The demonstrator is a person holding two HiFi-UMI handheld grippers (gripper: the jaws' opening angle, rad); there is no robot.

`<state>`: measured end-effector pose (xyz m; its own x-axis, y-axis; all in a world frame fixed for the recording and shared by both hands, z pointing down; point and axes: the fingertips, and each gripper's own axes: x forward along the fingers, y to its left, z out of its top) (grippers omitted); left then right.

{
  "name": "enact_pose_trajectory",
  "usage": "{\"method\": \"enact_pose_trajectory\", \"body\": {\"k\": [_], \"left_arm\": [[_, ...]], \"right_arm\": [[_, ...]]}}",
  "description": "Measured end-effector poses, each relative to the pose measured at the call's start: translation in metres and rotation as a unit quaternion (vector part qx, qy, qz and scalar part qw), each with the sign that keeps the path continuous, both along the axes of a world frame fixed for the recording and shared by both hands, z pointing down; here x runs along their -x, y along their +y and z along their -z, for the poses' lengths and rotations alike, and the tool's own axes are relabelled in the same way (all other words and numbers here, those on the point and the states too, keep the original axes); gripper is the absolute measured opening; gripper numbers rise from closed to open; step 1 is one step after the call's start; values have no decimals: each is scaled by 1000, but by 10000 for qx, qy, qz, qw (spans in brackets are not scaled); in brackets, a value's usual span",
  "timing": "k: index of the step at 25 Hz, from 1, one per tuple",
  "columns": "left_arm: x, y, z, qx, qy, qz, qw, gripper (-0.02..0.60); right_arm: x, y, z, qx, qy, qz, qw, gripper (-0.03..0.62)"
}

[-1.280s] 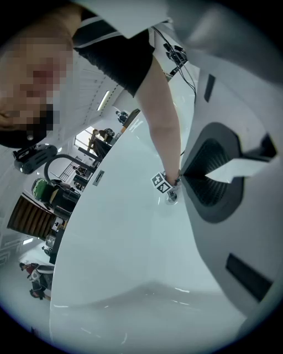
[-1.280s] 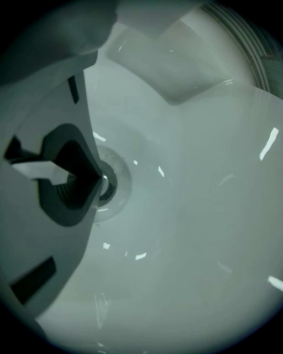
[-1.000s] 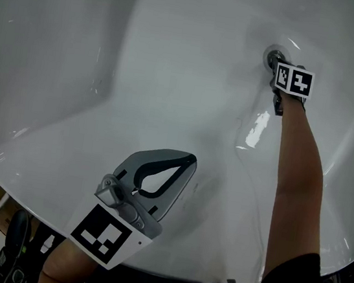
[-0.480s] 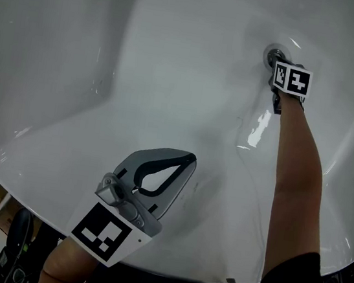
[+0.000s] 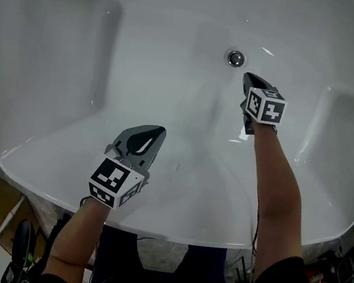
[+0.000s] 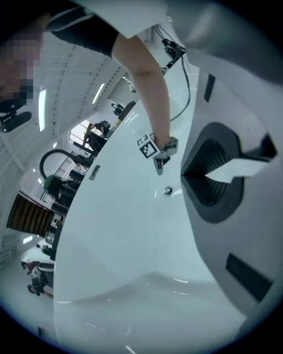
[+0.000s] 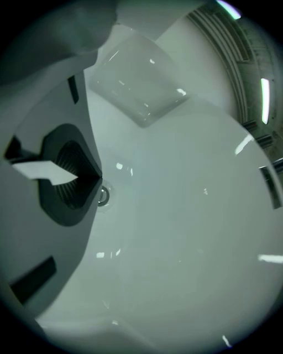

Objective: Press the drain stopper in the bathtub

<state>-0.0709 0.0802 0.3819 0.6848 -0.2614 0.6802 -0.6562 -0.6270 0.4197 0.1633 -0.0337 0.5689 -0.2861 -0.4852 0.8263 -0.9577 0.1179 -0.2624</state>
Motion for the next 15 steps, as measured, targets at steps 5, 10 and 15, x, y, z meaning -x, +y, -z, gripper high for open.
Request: {"method": "enact_pose_trajectory", "body": {"k": [5,10,15], "left_arm": [[-8,0,39,-196,-44,-136,9997,6],[-34,-12,83,-341,230,-167,9990,6],[-45,-5,129,-322,364,-360,9982,6]], "right_arm": [[3,55,115,-467,-422,-129,9979,12],[-12,74,212,-1042,-586,-508,9915,12],[-5,92,300,-1452,-822,-844,9824,12]]}}
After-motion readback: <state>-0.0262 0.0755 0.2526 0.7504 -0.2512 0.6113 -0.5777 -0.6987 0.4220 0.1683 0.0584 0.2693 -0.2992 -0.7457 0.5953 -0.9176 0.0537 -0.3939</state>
